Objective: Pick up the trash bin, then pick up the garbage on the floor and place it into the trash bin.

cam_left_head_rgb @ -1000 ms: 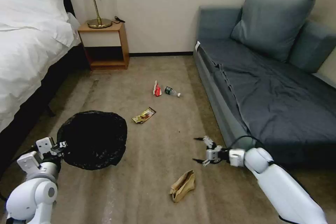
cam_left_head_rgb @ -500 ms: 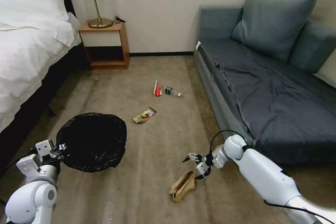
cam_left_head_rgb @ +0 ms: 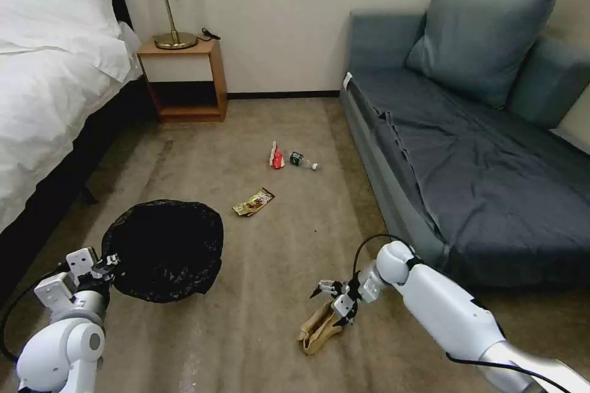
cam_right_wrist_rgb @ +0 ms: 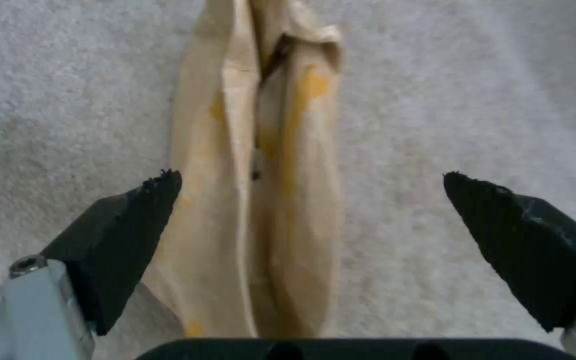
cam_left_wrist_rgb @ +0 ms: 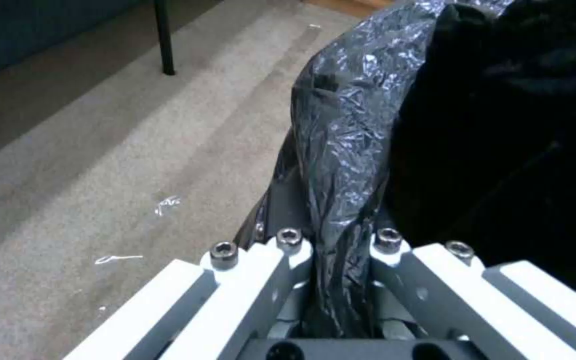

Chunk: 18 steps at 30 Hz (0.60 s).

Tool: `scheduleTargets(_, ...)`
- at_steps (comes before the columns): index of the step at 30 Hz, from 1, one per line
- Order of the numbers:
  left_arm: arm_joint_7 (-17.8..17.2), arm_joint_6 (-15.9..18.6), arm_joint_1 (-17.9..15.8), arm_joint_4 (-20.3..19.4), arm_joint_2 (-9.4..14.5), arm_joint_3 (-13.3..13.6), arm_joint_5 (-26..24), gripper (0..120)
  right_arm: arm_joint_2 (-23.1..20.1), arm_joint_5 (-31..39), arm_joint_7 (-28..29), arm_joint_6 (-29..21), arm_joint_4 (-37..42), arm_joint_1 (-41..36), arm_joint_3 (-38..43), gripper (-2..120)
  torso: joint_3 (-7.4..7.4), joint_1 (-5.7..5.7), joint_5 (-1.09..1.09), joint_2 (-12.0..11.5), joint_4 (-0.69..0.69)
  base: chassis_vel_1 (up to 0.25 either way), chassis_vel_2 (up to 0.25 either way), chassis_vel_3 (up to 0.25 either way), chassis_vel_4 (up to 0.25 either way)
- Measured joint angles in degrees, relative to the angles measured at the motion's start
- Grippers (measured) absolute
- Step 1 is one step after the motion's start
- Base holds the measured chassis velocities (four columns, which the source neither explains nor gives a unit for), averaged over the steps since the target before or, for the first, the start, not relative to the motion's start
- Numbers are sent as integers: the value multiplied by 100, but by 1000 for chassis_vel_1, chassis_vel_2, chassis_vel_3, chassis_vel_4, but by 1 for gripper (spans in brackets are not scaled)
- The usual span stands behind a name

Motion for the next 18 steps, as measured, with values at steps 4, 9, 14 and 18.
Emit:
scheduleTargets(4,39,-80,25,44,18,-2,1,3,244,-148,34,88,-471,7,71,100,0,0,0,0,0,0,0,0,0)
scheduleTargets(9,57,-132,10,92,18,25,3,3,418,-394,137,198,-774,-10,266,90,0,0,-1,0,0,0,0,0,0)
scheduleTargets(14,87,-175,-35,122,23,112,25,3,554,-708,169,344,-1020,-111,637,67,0,0,0,0,-1,0,0,0,0)
scheduleTargets(18,88,-175,-51,122,35,120,27,3,533,-722,169,351,-1011,-164,732,56,0,0,0,0,-1,0,0,0,0)
